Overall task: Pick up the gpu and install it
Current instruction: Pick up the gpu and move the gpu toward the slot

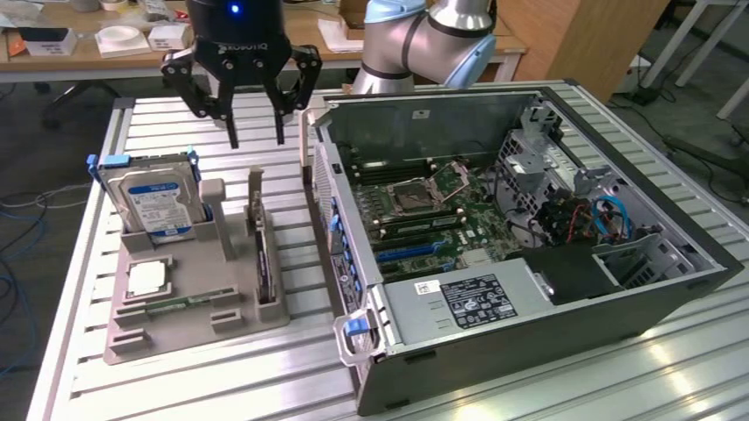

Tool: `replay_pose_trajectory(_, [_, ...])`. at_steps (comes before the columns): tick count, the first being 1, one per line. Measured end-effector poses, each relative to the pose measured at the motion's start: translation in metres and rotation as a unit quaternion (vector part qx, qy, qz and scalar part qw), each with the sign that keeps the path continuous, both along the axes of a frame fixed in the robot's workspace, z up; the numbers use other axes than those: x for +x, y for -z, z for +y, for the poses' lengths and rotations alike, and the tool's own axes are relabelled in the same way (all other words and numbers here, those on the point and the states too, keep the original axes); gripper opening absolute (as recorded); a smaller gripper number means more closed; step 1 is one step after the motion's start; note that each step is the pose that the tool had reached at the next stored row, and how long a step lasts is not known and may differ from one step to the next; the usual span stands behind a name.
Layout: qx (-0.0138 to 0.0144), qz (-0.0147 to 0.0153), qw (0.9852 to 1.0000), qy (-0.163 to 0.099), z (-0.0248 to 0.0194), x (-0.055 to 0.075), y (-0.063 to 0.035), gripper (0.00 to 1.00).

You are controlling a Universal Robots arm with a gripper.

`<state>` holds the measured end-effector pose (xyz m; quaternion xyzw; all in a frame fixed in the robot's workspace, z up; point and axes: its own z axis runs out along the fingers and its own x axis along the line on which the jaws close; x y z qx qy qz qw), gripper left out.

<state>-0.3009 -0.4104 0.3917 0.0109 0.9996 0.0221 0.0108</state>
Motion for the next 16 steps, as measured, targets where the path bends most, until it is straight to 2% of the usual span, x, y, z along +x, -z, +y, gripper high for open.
replay_pose_trajectory(4, [0.0001,0.0039,1.0,-0.001,-0.0052,0.0,0.0071,0.53])
replay_pose_trajectory(6, [0.0,0.0074,1.0,-0.001,-0.0122,0.0,0.0103,0.53])
replay_pose_trajectory(8, [-0.0011,0.0091,1.0,-0.001,-0.0164,-0.001,0.011,0.53])
replay_pose_trajectory(11, [-0.003,0.0106,0.9999,-0.001,-0.0224,-0.002,0.0117,0.53])
replay_pose_trajectory(13, [-0.003,0.0111,0.9999,-0.001,-0.027,-0.002,0.0136,0.53])
replay_pose_trajectory(16, [-0.0024,0.0111,0.9999,-0.001,-0.0287,-0.004,0.0187,0.53])
